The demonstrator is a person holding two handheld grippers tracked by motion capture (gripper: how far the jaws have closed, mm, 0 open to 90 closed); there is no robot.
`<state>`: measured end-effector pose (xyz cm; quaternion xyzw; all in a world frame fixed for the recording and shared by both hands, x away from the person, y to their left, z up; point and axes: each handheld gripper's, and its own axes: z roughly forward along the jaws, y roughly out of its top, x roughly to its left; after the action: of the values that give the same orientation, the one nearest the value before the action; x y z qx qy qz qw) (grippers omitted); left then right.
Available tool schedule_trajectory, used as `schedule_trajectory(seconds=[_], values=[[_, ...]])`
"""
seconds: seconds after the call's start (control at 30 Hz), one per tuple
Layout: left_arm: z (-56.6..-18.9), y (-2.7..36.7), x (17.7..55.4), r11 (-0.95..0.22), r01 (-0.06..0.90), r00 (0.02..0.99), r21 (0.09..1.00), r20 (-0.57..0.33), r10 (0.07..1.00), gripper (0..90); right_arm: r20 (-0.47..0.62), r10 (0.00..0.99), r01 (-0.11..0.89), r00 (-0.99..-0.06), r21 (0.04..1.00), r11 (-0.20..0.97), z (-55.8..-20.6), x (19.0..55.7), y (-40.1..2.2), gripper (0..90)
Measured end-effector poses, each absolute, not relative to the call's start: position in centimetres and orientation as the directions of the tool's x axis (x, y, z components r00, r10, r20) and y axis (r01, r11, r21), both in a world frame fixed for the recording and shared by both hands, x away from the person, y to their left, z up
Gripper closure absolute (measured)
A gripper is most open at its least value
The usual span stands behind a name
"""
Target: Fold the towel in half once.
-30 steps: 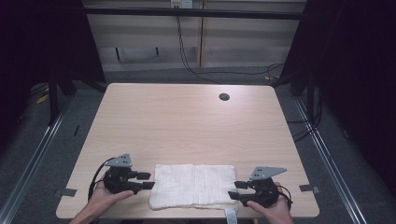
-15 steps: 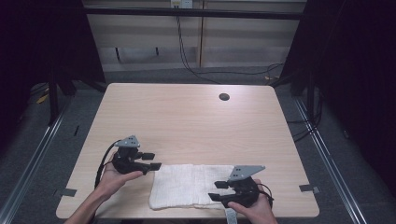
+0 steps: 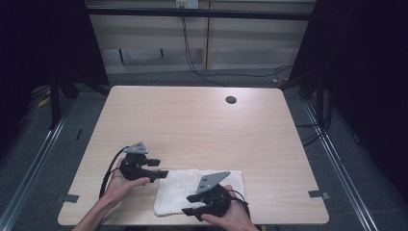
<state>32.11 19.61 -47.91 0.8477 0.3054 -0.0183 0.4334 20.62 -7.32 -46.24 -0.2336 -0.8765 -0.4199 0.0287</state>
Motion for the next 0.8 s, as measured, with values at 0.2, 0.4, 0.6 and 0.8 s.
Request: schedule_trajectory(seconds=[0.2,0.4,0.6,0.8], values=[[-47.9,19.9,32.3,-0.435,0.530,0.809,0.727,-0.282,0.515,33.7,0.255,0.358,0.425,-0.898,0.711,0.561,-46.2,21.2,-4.2,54.6],[-47.9,19.9,32.3,-0.433,0.532,0.806,0.728,-0.279,0.521,33.6,0.265,0.330,0.416,-0.906,0.704,0.575,-46.9,22.2,-1.4,55.1],[-48.0,20.1,32.5,-0.439,0.532,0.805,0.724,-0.272,0.527,33.7,0.258,0.324,0.407,-0.910,0.696,0.591,-47.3,22.9,0.0,54.7],[-48.3,20.2,32.6,-0.451,0.532,0.806,0.717,-0.264,0.530,34.4,0.274,0.341,0.431,-0.899,0.682,0.590,-48.2,23.4,0.1,53.0]])
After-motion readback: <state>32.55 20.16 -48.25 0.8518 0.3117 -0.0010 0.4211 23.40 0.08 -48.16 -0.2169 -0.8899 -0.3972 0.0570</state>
